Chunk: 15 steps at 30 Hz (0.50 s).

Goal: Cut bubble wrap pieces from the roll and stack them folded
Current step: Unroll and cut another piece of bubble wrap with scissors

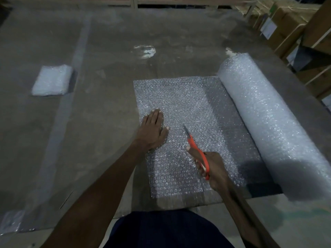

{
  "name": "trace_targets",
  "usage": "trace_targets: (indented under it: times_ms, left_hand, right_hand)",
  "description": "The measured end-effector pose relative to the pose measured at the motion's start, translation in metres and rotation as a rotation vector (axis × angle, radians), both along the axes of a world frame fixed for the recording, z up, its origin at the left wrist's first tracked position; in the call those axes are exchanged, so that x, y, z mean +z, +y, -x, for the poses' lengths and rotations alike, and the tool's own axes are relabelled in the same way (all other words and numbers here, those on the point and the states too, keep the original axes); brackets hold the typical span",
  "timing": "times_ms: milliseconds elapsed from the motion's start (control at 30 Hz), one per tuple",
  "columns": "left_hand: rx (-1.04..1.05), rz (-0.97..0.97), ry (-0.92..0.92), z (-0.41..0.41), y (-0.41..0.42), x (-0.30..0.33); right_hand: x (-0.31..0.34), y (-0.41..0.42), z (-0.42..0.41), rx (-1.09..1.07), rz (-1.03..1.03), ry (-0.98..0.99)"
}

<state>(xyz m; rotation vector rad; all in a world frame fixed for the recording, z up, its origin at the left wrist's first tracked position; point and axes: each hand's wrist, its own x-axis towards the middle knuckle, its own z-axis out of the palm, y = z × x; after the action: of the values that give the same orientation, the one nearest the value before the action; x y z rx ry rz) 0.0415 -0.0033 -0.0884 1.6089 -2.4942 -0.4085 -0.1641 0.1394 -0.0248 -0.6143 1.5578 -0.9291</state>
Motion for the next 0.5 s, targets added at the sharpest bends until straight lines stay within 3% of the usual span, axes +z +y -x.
trace_targets:
  times_ms: [500]
  left_hand:
    - [0.004,0.015,0.008,0.000,0.001,0.000]
  right_hand:
    - [-0.005,-0.012,-0.001,0.034,0.020,0.026]
